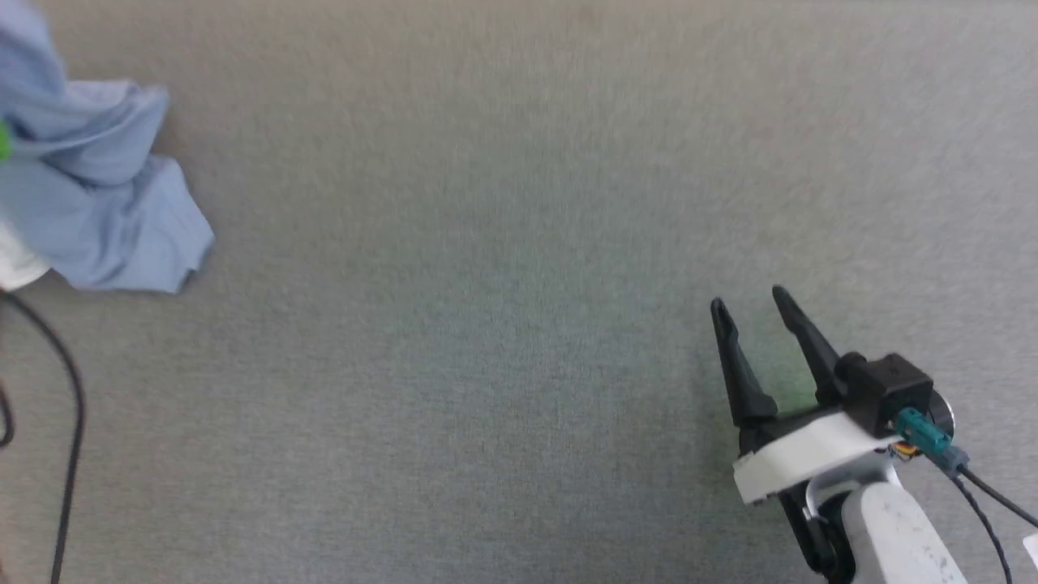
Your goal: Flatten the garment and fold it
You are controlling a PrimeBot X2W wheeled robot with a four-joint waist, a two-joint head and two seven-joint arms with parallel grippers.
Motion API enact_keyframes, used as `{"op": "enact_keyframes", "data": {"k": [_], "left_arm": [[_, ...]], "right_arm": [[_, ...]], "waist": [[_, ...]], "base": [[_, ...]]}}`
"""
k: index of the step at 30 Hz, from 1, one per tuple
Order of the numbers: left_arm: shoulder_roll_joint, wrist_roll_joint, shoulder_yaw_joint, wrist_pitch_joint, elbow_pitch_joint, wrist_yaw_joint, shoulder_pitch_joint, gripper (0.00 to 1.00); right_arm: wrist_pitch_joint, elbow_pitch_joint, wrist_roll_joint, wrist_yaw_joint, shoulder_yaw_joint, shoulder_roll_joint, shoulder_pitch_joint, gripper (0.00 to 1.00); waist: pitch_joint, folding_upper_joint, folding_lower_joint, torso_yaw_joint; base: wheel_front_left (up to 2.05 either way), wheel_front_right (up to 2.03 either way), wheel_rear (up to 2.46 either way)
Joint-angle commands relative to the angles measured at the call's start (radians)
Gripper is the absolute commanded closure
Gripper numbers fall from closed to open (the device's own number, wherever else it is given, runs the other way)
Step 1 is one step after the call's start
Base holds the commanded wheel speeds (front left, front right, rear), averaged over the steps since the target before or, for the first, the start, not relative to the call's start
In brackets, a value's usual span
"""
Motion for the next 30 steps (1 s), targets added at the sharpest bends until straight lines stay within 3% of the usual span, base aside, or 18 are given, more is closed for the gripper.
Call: {"op": "enact_keyframes", "data": {"k": [1,7,16,23,30], "left_arm": [[-0.011,0.020,-0.028,-0.040,-0.008,-0.020,-0.045,1.00],[-0.129,0.032,-0.150,-0.148,0.001,-0.092,-0.183,1.00],[-0.347,-0.041,-0.272,-0.208,0.059,-0.173,-0.284,1.00],[-0.468,-0.113,-0.347,-0.221,0.157,-0.190,-0.152,1.00],[-0.497,-0.167,-0.462,-0.127,0.359,-0.175,0.059,1.00]], "right_arm": [[0.000,0.002,0.006,-0.002,-0.002,0.003,0.016,0.00],[0.022,-0.020,0.017,-0.002,-0.013,0.004,0.065,0.00],[0.056,-0.055,0.028,-0.002,-0.012,0.004,0.116,0.00],[0.069,-0.080,0.031,-0.002,-0.015,0.004,0.119,0.00],[0.075,-0.090,0.037,-0.002,-0.009,0.004,0.113,0.00]], "waist": [[-0.259,0.0000,0.0001,0.020],[-0.341,0.0000,0.0001,-0.021],[-0.365,0.0000,0.0001,-0.095],[-0.340,0.0000,0.0001,-0.144],[-0.310,0.0000,0.0001,-0.177]], "base": [[0.00,0.00,0.00],[0.00,0.00,0.00],[0.00,0.00,0.00],[0.00,0.00,0.00],[0.00,0.00,0.00]]}}
